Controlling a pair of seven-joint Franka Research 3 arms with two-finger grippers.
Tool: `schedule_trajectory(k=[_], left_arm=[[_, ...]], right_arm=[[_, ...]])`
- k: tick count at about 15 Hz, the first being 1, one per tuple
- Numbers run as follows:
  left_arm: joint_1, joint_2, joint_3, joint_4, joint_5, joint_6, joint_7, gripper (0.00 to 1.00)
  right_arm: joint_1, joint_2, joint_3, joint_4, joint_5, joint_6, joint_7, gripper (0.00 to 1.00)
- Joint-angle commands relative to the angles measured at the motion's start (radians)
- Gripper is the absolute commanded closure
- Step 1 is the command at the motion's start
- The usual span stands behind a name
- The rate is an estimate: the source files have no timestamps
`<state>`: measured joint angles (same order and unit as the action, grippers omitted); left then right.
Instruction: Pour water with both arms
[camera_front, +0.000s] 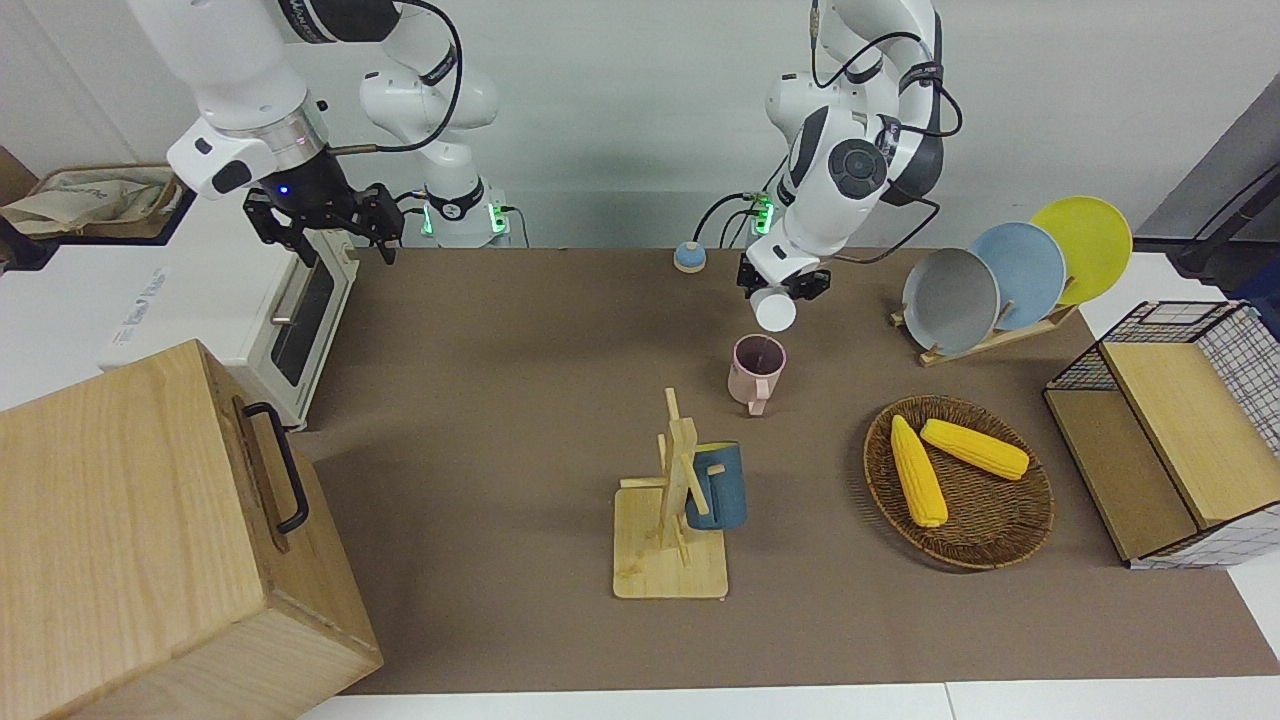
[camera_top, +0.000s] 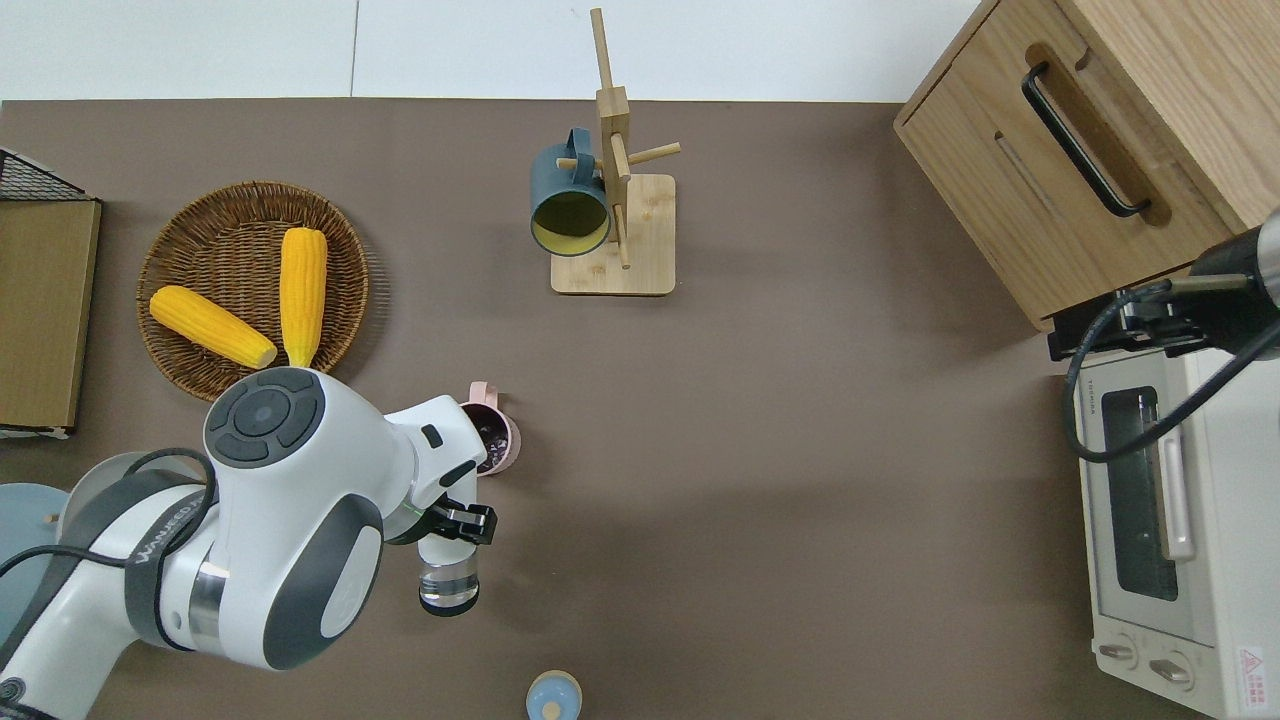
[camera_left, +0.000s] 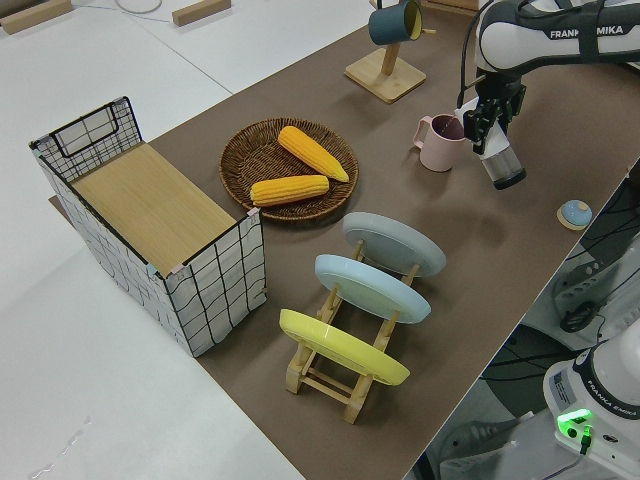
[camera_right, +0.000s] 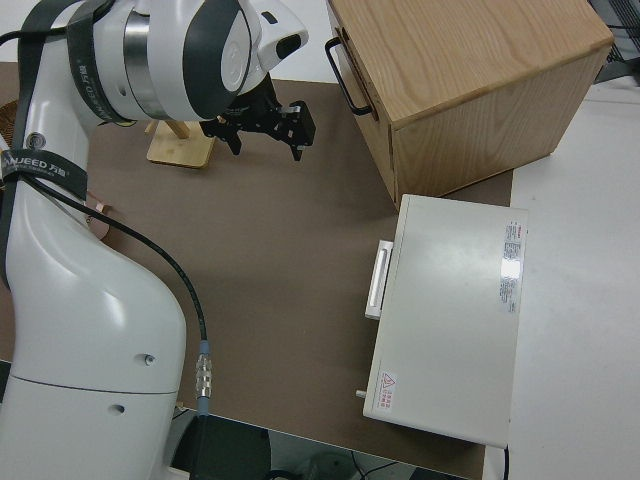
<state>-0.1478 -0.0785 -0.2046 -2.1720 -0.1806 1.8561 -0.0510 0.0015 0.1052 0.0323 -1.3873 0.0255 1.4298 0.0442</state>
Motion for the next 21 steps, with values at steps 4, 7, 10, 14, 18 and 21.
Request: schedule_trajectory(k=[4, 7, 10, 14, 18, 21], left_arm=[[0.004, 0.052, 0.004, 0.121, 0.015, -0.114, -0.049, 0.98], [0.004, 0.055, 0.004, 0.121, 0.015, -0.114, -0.049, 0.98], [0.004, 0.055, 0.004, 0.121, 0.015, -0.114, -0.050, 0.98], [0.004, 0.055, 0.004, 0.121, 0.015, -0.115, -0.052, 0.98], [0.002, 0.054, 0.004, 0.121, 0.016, -0.117, -0.058, 0.98], [-0.003, 0.054, 0.004, 0.121, 0.016, -0.117, -0.059, 0.98]], right_arm=[[-0.009, -0.013, 0.005, -0.012, 0.021, 0.008, -0.023, 0.009], [-0.009, -0.013, 0.003, -0.012, 0.021, 0.008, -0.023, 0.009], [-0.009, -0.013, 0.003, -0.012, 0.021, 0.008, -0.023, 0.009], [-0.009, -0.013, 0.005, -0.012, 0.021, 0.008, -0.023, 0.009], [-0.009, -0.013, 0.005, -0.012, 0.021, 0.008, -0.023, 0.009], [-0.009, -0.013, 0.003, -0.012, 0.021, 0.008, -0.023, 0.009]])
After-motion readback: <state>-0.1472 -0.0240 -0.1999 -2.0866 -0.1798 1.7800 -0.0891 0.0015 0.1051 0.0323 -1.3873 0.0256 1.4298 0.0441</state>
